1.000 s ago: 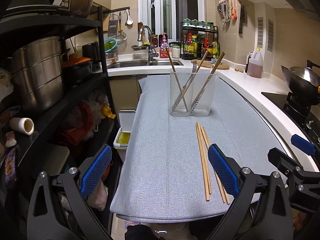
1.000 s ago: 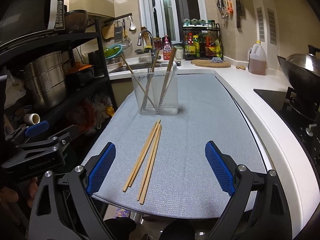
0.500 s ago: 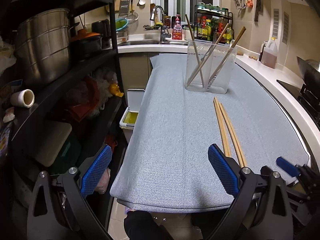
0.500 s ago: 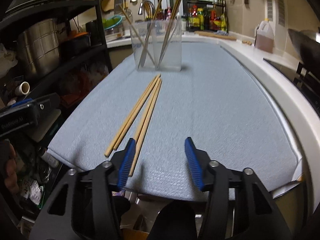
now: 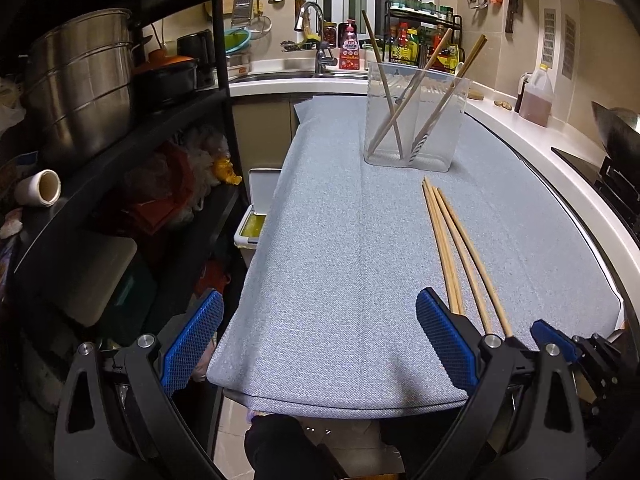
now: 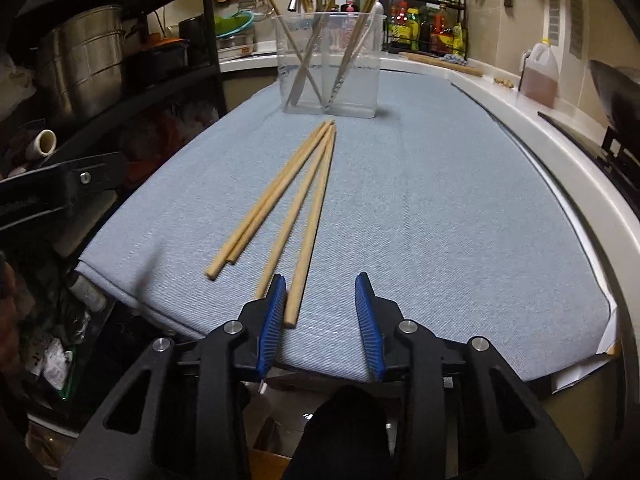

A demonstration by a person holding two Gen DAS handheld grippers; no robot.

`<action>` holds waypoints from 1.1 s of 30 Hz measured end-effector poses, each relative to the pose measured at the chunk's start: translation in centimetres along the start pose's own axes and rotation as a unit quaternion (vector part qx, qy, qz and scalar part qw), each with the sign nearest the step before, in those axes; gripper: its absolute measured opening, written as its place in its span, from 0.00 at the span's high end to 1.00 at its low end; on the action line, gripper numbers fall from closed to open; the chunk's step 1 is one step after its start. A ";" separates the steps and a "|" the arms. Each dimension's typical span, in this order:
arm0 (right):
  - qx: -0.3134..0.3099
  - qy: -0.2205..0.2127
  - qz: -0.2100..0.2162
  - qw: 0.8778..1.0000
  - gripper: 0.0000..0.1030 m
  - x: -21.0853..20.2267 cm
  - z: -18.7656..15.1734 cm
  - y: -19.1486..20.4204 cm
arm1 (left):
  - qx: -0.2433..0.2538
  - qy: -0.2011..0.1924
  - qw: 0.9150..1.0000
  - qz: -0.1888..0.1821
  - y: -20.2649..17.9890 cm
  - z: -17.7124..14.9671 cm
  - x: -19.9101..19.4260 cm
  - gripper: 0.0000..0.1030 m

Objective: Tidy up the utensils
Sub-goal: 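Grasp a wooden chopstick with the right gripper while the left grasps another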

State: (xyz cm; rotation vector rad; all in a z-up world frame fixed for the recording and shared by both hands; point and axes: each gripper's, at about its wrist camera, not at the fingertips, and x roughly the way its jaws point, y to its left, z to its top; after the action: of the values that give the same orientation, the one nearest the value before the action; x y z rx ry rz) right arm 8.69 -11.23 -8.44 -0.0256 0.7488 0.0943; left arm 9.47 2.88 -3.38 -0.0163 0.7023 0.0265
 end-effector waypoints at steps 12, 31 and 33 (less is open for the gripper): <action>0.029 -0.032 0.004 0.999 0.94 0.3 -0.4 -3.5 | 0.032 0.007 0.996 -0.077 -3.7 -2.2 1.8 0.09; 0.029 -0.041 0.008 0.999 0.94 0.4 -0.5 -3.7 | 0.069 0.023 0.996 -0.058 -4.2 -3.2 4.6 0.13; 0.032 -0.049 0.010 0.998 0.93 0.5 -0.6 -3.8 | 0.071 0.015 0.995 -0.068 -4.4 -3.1 4.9 0.15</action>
State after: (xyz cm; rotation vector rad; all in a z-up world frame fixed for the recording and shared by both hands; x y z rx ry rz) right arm 9.01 -15.02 -9.26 0.0465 0.6543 0.0898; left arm 11.32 -1.51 -8.91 0.0726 0.7301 -0.1544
